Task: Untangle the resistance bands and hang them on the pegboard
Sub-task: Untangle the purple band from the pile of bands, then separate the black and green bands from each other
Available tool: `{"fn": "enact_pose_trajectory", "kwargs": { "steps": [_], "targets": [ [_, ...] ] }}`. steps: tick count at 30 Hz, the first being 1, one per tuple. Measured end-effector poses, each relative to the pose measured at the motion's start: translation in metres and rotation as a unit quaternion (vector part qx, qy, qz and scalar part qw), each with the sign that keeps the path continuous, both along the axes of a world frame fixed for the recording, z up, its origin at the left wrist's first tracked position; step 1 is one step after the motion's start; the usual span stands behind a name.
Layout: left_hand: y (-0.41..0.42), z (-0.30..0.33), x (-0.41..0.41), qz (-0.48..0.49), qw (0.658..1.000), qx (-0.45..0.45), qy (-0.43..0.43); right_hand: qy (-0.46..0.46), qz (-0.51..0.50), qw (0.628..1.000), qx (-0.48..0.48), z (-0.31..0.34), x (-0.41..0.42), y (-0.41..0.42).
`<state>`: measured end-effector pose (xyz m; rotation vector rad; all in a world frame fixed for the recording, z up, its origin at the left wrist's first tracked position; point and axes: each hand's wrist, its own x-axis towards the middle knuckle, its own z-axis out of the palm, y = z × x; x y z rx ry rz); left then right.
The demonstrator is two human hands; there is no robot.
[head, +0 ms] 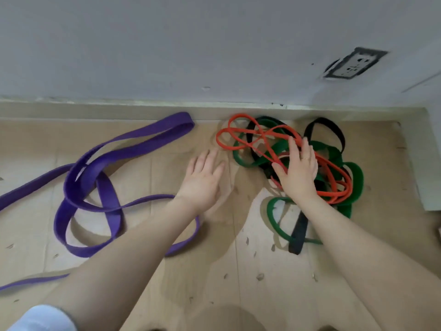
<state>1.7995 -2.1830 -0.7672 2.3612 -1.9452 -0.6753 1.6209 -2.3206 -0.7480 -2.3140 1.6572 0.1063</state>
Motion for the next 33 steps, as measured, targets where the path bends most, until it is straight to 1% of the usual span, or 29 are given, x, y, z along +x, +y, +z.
{"fn": "enact_pose_trajectory", "kwargs": {
  "steps": [1, 2, 3, 4, 5, 7, 8, 9, 10, 12, 14, 16, 17, 18, 19, 21, 23, 26, 29, 30, 31, 32, 33],
  "targets": [
    [-0.008, 0.001, -0.007, -0.003, 1.000, 0.002, 0.001, 0.025, -0.045, 0.996, 0.072, -0.006, -0.010, -0.011],
    [-0.015, 0.003, -0.014, -0.006, 1.000, 0.008, 0.004, 0.049, -0.058, 0.988, 0.133, -0.010, -0.018, -0.018],
    [-0.020, 0.005, -0.021, -0.005, 1.000, 0.014, 0.012, 0.076, -0.033, 0.982, 0.167, -0.015, -0.024, -0.021],
    [-0.025, 0.007, -0.028, -0.001, 1.000, 0.018, 0.020, 0.106, 0.015, 0.980, 0.170, -0.020, -0.028, -0.021],
    [-0.028, 0.009, -0.035, 0.004, 0.999, 0.018, 0.028, 0.135, 0.066, 0.978, 0.145, -0.023, -0.031, -0.017],
    [-0.031, 0.011, -0.047, 0.003, 0.999, 0.009, 0.038, 0.156, 0.140, 0.976, 0.057, -0.026, -0.035, -0.003],
    [-0.032, 0.012, -0.053, -0.006, 0.999, 0.006, 0.040, 0.144, 0.157, 0.977, 0.026, -0.025, -0.038, 0.005],
    [-0.033, 0.013, -0.059, -0.024, 0.999, 0.004, 0.040, 0.117, 0.166, 0.979, 0.026, -0.023, -0.042, 0.013],
    [-0.034, 0.014, -0.064, -0.052, 0.998, 0.006, 0.040, 0.087, 0.170, 0.980, 0.054, -0.019, -0.048, 0.019],
    [-0.036, 0.018, -0.075, -0.123, 0.991, 0.033, 0.047, 0.016, 0.156, 0.974, 0.165, -0.006, -0.066, 0.028],
    [-0.035, 0.022, -0.088, -0.173, 0.979, 0.059, 0.094, -0.070, 0.103, 0.955, 0.270, 0.009, -0.090, 0.035],
    [-0.030, 0.028, -0.102, -0.173, 0.972, 0.042, 0.155, -0.129, 0.056, 0.926, 0.351, 0.027, -0.114, 0.040],
    [-0.028, 0.032, -0.109, -0.166, 0.970, 0.032, 0.173, -0.146, 0.051, 0.914, 0.375, 0.036, -0.123, 0.041],
    [-0.026, 0.037, -0.116, -0.156, 0.968, 0.030, 0.192, -0.160, 0.057, 0.911, 0.376, 0.045, -0.130, 0.041],
    [-0.024, 0.043, -0.124, -0.136, 0.968, 0.032, 0.210, -0.175, 0.064, 0.916, 0.355, 0.053, -0.136, 0.039],
    [-0.023, 0.056, -0.136, -0.073, 0.971, 0.009, 0.228, -0.206, 0.078, 0.933, 0.284, 0.070, -0.141, 0.032],
    [-0.023, 0.070, -0.140, -0.008, 0.971, -0.060, 0.230, -0.219, 0.094, 0.942, 0.236, 0.088, -0.145, 0.023],
    [-0.023, 0.094, -0.134, 0.036, 0.963, -0.152, 0.220, -0.175, 0.149, 0.949, 0.215, 0.110, -0.146, 0.014],
    [-0.017, 0.110, -0.131, 0.034, 0.966, -0.202, 0.154, -0.107, 0.235, 0.950, 0.177, 0.120, -0.133, 0.025],
    [-0.013, 0.112, -0.131, 0.013, 0.970, -0.206, 0.129, -0.096, 0.261, 0.944, 0.180, 0.121, -0.124, 0.033],
    [-0.008, 0.113, -0.132, -0.026, 0.973, -0.202, 0.113, -0.108, 0.273, 0.936, 0.195, 0.122, -0.116, 0.043],
    [-0.003, 0.114, -0.133, -0.064, 0.971, -0.196, 0.122, -0.140, 0.273, 0.928, 0.212, 0.125, -0.108, 0.054],
    [0.002, 0.114, -0.132, -0.082, 0.967, -0.184, 0.157, -0.183, 0.259, 0.922, 0.220, 0.127, -0.101, 0.064]
  ]
}}
